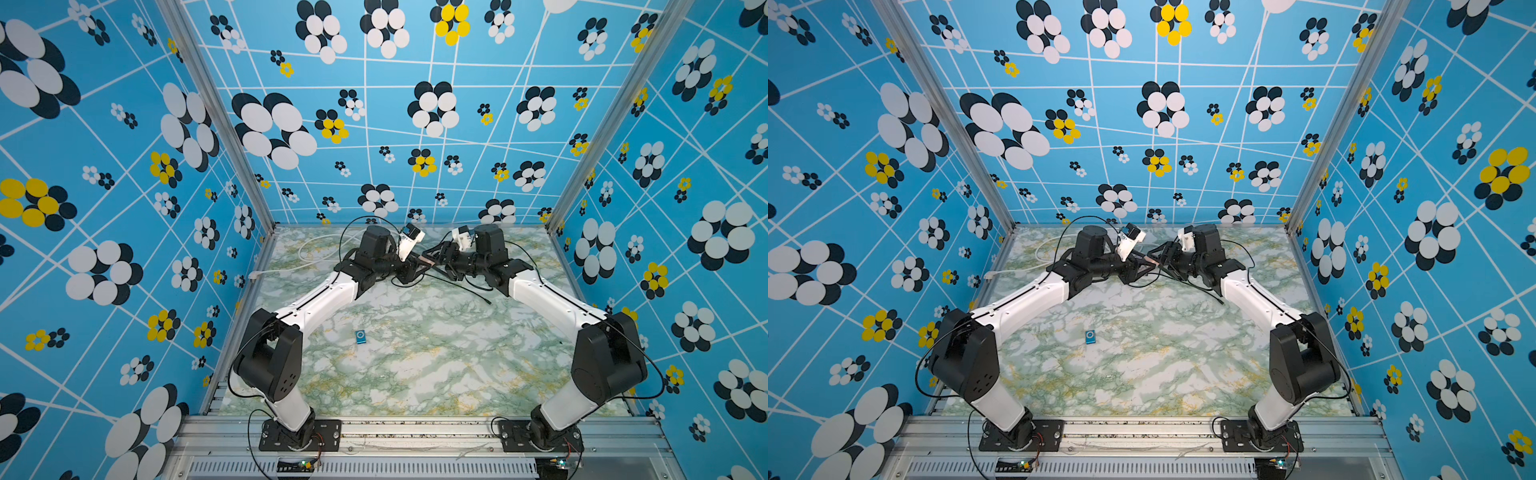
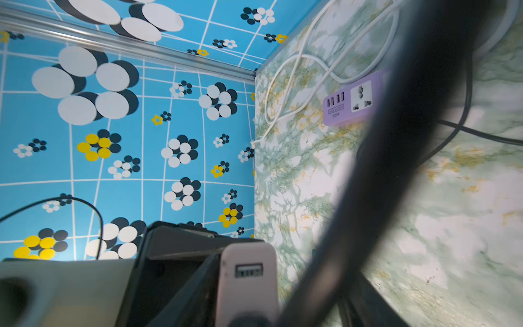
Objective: Charge mp3
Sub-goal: Adjust the plug.
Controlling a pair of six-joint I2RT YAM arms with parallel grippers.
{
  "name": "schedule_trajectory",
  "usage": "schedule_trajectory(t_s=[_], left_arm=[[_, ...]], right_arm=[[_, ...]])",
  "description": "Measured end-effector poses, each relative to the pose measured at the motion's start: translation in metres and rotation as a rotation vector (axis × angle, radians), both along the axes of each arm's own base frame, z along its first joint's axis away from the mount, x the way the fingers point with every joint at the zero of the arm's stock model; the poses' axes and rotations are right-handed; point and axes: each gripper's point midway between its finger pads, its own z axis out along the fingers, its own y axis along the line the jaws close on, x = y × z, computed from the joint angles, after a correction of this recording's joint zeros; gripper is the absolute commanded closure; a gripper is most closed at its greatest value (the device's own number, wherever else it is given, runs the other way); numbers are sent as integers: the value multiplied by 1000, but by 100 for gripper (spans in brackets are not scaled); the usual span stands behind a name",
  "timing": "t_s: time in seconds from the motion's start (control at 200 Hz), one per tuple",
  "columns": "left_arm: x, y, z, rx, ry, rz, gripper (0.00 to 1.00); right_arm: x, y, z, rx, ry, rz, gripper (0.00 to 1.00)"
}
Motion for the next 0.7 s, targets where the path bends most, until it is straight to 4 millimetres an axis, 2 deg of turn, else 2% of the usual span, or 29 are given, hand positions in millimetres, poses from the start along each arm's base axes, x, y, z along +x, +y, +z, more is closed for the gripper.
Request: schedule_trajectory(t_s=[0.1, 0.15, 0.21, 0.23, 0.285, 0.32, 0.365, 0.41, 0.48, 0.555, 0.64, 0.7], left_arm=[[-1, 1, 0, 14, 4, -8, 80], [-1, 1, 0, 16, 5, -11, 76], [0, 3, 0, 22, 4, -9, 59], [0, 4, 0, 23, 5, -8, 48], [2, 7, 0, 30, 1, -4, 24], [4, 9, 1, 33, -5, -3, 12], [6, 13, 1, 38, -17, -5, 4], [9, 20, 1, 36, -26, -4, 2], [17, 52, -4, 30, -23, 46, 1], [35, 106, -15, 5, 41, 181, 1], [58, 169, -25, -60, 145, 376, 0], [62, 194, -33, -98, 201, 465, 0]], right_arm=[[-2, 3, 7, -4, -18, 32, 68], [-2, 6, 12, 0, -30, 49, 82], [-1, 9, 15, 13, -32, 63, 93], [0, 10, 16, 19, -37, 70, 96], [3, 14, 16, 36, -39, 78, 99], [4, 15, 13, 41, -33, 80, 100], [6, 16, 7, 37, -25, 79, 100], [10, 15, 0, 20, -23, 73, 100], [22, 12, -13, -55, -50, 58, 100], [44, 14, -23, -166, -155, 69, 100], [63, 28, -35, -283, -332, 164, 100], [72, 41, -47, -363, -452, 268, 100]])
